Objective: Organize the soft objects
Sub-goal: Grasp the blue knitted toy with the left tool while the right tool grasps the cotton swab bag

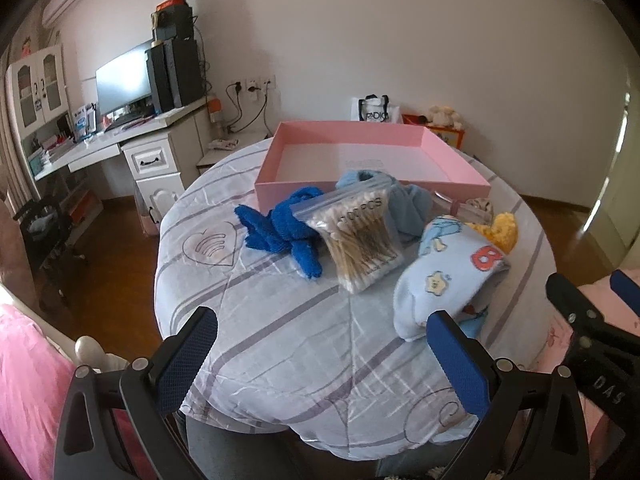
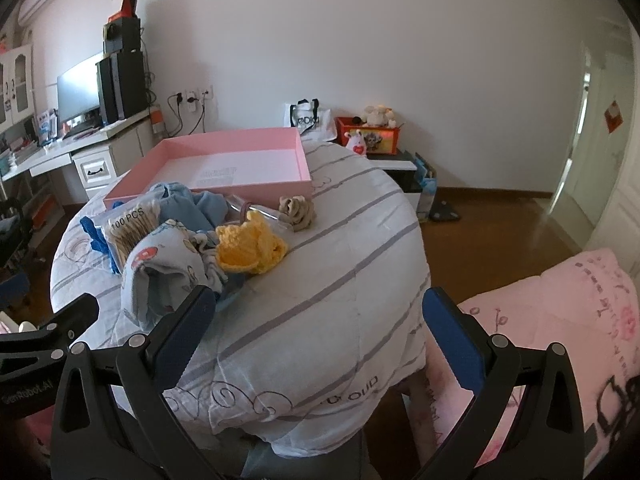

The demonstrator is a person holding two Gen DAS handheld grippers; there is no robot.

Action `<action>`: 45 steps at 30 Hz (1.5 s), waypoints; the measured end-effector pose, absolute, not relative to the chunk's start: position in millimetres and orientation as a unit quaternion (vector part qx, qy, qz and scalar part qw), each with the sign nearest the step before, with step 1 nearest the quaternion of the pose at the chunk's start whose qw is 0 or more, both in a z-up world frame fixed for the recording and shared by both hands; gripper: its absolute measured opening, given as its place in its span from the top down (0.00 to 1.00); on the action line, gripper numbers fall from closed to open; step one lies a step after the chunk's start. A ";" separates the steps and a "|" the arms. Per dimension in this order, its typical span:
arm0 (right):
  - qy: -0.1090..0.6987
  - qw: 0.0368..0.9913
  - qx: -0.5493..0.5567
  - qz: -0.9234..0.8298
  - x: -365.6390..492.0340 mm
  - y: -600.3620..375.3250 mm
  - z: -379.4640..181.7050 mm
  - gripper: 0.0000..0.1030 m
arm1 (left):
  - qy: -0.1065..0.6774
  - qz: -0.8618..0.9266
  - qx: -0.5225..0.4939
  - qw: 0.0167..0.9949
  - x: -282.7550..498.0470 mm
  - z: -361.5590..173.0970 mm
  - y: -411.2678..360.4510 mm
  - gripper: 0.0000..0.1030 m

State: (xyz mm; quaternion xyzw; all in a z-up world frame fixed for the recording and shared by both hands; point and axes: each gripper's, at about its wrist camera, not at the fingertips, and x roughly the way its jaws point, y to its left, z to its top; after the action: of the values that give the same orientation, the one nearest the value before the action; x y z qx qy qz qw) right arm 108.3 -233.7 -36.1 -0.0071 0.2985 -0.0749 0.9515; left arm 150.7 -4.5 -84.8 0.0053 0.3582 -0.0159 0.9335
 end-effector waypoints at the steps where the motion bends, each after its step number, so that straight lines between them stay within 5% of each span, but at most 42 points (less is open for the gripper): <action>1: 0.294 0.953 -0.007 -0.073 109.4 -232.0 -33.2 0.00 | 0.358 -0.014 0.002 0.934 152.1 -85.4 -0.1 0.00; 15: 0.272 0.960 -0.060 0.012 142.2 -151.3 -3.7 0.00 | 0.355 0.054 -0.047 0.932 171.2 -88.0 79.4 0.00; 36: 0.370 0.919 -0.122 0.053 226.2 -71.7 -64.3 0.00 | 0.391 0.094 -0.100 0.910 214.8 -126.3 160.2 0.00; 38: 0.371 0.918 -0.127 0.057 227.9 -68.8 -66.0 0.09 | 0.395 0.095 -0.103 0.908 217.7 -130.2 164.0 0.00; 40: 0.375 0.915 -0.141 0.058 229.7 -65.2 -69.2 0.38 | 0.399 0.095 -0.106 0.906 220.0 -133.3 166.7 0.00; 42: 0.376 0.914 -0.144 0.050 231.4 -65.7 -70.8 0.52 | 0.400 0.095 -0.108 0.905 221.1 -135.0 168.1 0.00; 45: 0.376 0.916 -0.131 0.054 231.9 -70.4 -67.8 0.58 | 0.398 0.093 -0.109 0.906 220.0 -134.4 167.7 0.00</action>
State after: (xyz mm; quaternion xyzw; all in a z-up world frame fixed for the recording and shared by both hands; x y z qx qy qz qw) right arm 231.9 -70.4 -67.8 -0.1313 0.3762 0.0535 0.9156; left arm 220.0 167.7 -134.4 -0.1087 0.3984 0.0933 0.9060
